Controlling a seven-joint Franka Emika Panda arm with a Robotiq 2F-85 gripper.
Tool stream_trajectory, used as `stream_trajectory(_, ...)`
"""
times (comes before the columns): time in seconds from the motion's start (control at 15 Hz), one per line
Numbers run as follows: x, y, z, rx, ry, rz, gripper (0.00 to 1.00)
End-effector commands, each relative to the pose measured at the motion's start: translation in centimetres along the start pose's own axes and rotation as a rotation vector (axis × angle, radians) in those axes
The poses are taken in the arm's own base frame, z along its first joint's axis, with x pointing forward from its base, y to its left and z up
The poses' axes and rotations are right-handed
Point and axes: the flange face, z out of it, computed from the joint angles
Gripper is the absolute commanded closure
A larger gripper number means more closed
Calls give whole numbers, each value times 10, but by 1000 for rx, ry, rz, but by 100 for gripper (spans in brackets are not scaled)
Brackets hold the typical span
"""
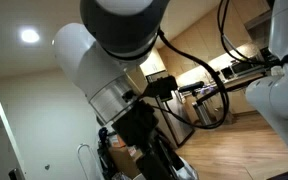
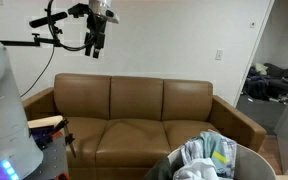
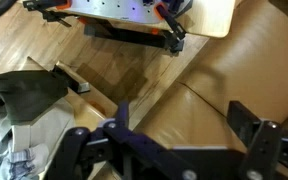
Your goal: Pick up one clothe and put it on the couch
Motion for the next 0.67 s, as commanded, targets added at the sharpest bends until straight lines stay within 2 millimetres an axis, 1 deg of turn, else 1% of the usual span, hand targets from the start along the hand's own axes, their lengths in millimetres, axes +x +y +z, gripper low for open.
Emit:
stream_trajectory(0.0,0,0,0,0,0,0,0)
stream_trajectory(0.07,6,7,-4,13,36,47,0)
stream_trajectory(0.13,10,12,-6,14,56,46,0)
stream_trajectory(0.27,21,29,-13,53,121,101,0)
stream_trajectory(0.4,34,52,-19,75,193,132,0)
stream_trajectory(0.53,51,84,-21,85,275,210,0)
stream_trajectory(0.6,61,106,-17,84,305,261,0)
